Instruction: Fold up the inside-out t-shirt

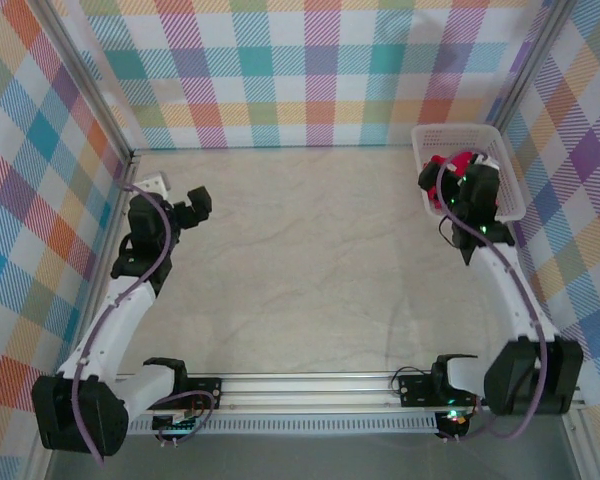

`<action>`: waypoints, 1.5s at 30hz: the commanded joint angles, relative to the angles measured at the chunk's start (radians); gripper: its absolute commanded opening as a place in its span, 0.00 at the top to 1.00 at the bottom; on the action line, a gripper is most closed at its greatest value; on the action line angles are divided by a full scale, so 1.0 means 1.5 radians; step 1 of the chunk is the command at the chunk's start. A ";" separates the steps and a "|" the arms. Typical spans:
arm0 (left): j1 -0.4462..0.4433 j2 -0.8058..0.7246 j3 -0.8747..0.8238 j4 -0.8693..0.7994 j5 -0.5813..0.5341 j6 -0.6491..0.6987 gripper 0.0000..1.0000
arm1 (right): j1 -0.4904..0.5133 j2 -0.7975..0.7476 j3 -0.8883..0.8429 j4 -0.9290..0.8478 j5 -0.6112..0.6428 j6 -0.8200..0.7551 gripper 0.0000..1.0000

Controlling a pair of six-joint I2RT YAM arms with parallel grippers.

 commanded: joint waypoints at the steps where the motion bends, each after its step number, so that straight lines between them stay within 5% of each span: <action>1: -0.002 0.004 0.012 -0.212 -0.034 -0.104 0.00 | -0.030 0.106 0.095 -0.110 -0.008 0.112 0.00; 5: 0.001 0.017 0.046 -0.280 -0.087 -0.174 0.00 | -0.077 0.223 0.187 -0.150 -0.008 0.197 0.05; 13: 0.003 0.104 0.115 -0.274 0.075 -0.190 0.00 | -0.133 0.436 0.366 -0.207 -0.057 0.354 0.16; 19: 0.003 0.162 0.148 -0.276 0.107 -0.239 0.00 | -0.134 0.570 0.512 -0.254 -0.064 0.425 0.19; 22: 0.003 0.193 0.157 -0.273 0.152 -0.252 0.00 | -0.134 0.603 0.559 -0.264 -0.062 0.439 0.33; 24: 0.003 0.209 0.165 -0.277 0.168 -0.254 0.00 | -0.134 0.615 0.579 -0.268 -0.069 0.440 0.55; 27: 0.002 0.218 0.171 -0.280 0.173 -0.252 0.01 | -0.135 0.597 0.569 -0.264 -0.078 0.437 0.99; 38: -0.005 0.107 0.081 -0.230 0.217 -0.306 0.02 | -0.047 0.316 0.205 -0.040 0.019 0.409 1.00; 45: -0.002 0.005 -0.001 -0.228 0.154 -0.315 0.00 | -0.011 0.174 0.054 0.102 0.057 0.335 1.00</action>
